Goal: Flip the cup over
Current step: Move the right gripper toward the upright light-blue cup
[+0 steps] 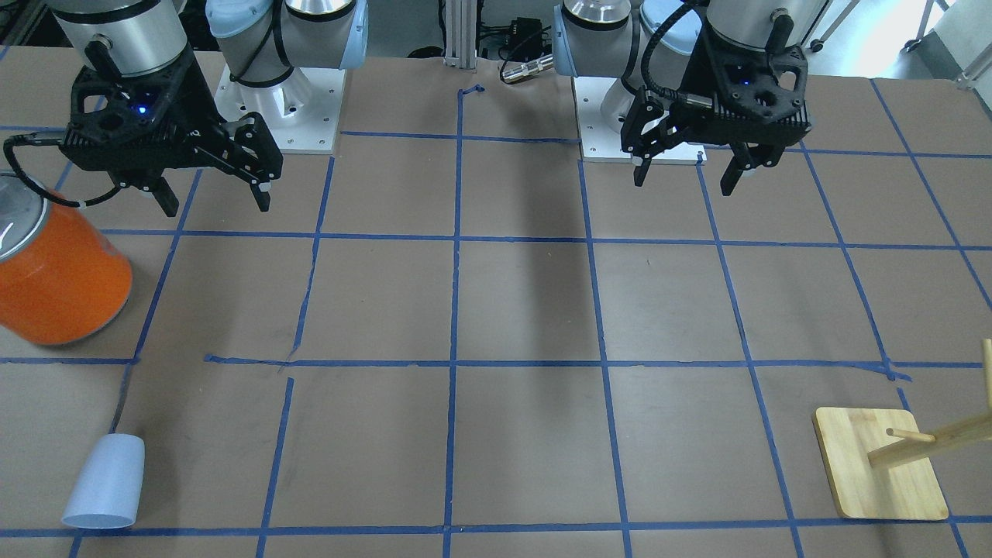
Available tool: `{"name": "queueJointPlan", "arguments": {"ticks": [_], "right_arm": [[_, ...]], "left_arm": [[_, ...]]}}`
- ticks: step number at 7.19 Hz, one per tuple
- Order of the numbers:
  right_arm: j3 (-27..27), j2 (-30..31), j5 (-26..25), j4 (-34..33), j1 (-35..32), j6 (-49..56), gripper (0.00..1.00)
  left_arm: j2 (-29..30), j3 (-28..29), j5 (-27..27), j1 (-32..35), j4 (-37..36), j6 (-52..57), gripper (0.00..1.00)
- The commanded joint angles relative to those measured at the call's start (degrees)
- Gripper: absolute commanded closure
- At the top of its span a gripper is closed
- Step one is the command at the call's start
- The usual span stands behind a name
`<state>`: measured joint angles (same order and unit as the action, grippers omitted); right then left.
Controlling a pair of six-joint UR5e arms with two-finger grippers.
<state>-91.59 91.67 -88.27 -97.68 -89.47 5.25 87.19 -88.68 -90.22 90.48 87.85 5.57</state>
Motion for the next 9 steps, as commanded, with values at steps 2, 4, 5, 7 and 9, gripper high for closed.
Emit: {"name": "queueJointPlan", "arguments": {"ticks": [2, 4, 5, 7, 9], "right_arm": [[0.0, 0.2, -0.1, 0.0, 0.0, 0.5, 0.0], [0.3, 0.3, -0.3, 0.0, 0.0, 0.7, 0.0], [0.4, 0.3, -0.3, 0.0, 0.1, 0.3, 0.0], [0.4, 0.4, -0.7, 0.2, 0.1, 0.5, 0.0], [0.4, 0.2, -0.8, -0.5, 0.4, 0.9, 0.0]], "left_arm": [[0.0, -0.6, 0.0, 0.1, -0.9, -0.6, 0.0], [0.1, -0.6, 0.0, 0.1, -1.0, -0.6, 0.0], [0.2, -0.6, 0.1, 0.1, -1.0, -0.8, 0.0], [0.3, -0.6, 0.1, 0.1, -1.2, -0.8, 0.0], [0.3, -0.6, 0.1, 0.1, -1.2, -0.6, 0.0]]}}
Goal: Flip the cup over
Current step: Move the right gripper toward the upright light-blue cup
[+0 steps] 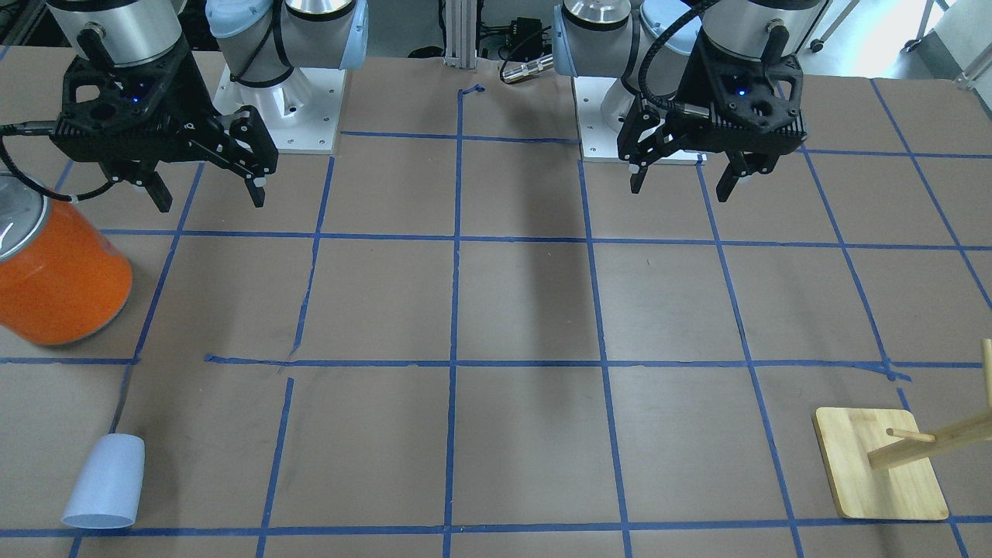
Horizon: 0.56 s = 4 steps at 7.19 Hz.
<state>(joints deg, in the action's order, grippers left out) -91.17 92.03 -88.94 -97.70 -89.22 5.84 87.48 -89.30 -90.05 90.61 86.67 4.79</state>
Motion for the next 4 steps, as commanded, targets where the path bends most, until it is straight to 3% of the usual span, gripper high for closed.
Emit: {"name": "queueJointPlan", "arguments": {"ticks": [1, 2, 4], "right_arm": [[0.0, -0.4, -0.1, -0.9, 0.5, 0.3, 0.0], [-0.3, -0.6, -0.1, -0.3, 1.7, 0.1, 0.0], [0.2, -7.5, 0.1, -3.8, 7.1, 0.7, 0.0]], "left_arm": [[0.0, 0.0, 0.0, 0.0, 0.0, 0.2, 0.0], [0.1, -0.1, 0.0, 0.0, 0.0, 0.0, 0.0], [0.2, -0.1, 0.0, 0.0, 0.0, 0.0, 0.0]]}}
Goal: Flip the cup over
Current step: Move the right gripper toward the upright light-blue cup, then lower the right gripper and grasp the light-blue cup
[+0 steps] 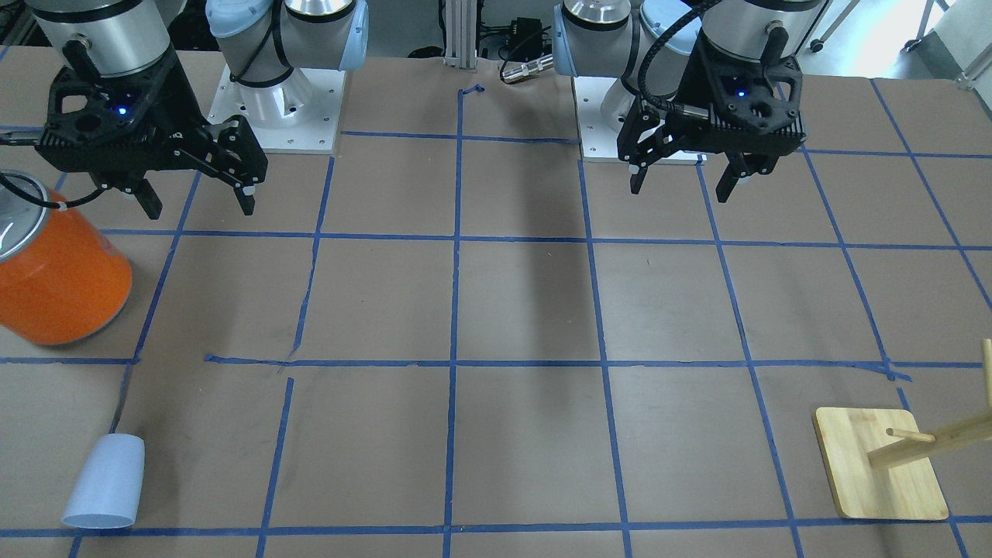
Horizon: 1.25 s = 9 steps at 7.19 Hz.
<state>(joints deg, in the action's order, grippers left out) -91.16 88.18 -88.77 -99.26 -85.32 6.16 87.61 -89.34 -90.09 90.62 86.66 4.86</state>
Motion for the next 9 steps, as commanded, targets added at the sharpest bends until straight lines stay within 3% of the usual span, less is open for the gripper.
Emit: {"name": "queueJointPlan", "arguments": {"ticks": [1, 3, 6, 9], "right_arm": [[0.1, -7.4, 0.1, -6.1, 6.3, 4.6, 0.0], [0.5, -17.6, 0.3, -17.7, 11.0, 12.4, 0.0], [3.7, -31.0, 1.1, -26.8, 13.9, 17.1, 0.0], [3.8, -35.8, 3.2, -32.6, 13.8, 17.2, 0.0]], "left_arm": [[0.1, 0.0, 0.1, 0.0, 0.0, -0.1, 0.0], [0.1, 0.0, 0.1, 0.0, 0.0, -0.1, 0.0], [0.0, 0.0, 0.0, 0.0, -0.1, -0.1, 0.0], [0.0, 0.0, 0.1, 0.0, 0.0, -0.1, 0.0]]}}
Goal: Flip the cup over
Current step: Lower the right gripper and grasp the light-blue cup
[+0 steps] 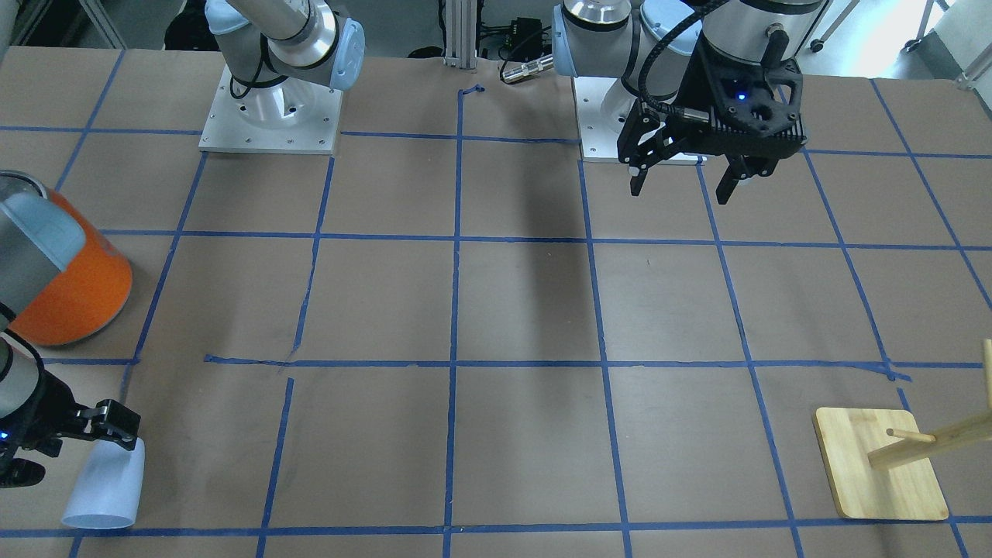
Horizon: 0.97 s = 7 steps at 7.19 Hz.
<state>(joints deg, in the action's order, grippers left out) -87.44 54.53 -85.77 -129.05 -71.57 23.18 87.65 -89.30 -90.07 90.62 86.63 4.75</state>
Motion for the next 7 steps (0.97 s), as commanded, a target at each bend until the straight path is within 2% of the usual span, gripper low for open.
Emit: {"name": "queueJointPlan", "arguments": {"ticks": [1, 2, 3, 4, 6, 7], "right_arm": [[0.1, -2.6, 0.2, -3.3, 0.0, 0.2, 0.0], [0.2, -2.5, 0.2, -3.3, -0.1, 0.4, 0.01], [1.0, -2.3, -0.1, -2.9, -0.2, 0.2, 0.22], [1.1, -2.3, -0.2, -2.5, -0.3, 0.4, 0.34], [1.2, -1.8, 0.1, -1.7, -0.8, 0.8, 0.36], [1.2, 0.0, 0.3, 1.6, -2.9, 4.8, 0.36]], "left_arm": [[0.0, 0.0, 0.1, 0.0, -0.1, 0.0, 0.0], [0.0, 0.0, 0.1, 0.0, -0.1, 0.0, 0.0], [0.1, 0.0, 0.1, 0.0, -0.1, 0.0, 0.0], [0.1, -0.1, 0.0, 0.0, -0.4, 0.1, 0.0], [0.2, -0.1, 0.2, 0.0, -0.5, 0.0, 0.0], [0.2, -0.1, 0.1, 0.0, -0.5, 0.1, 0.0]]}}
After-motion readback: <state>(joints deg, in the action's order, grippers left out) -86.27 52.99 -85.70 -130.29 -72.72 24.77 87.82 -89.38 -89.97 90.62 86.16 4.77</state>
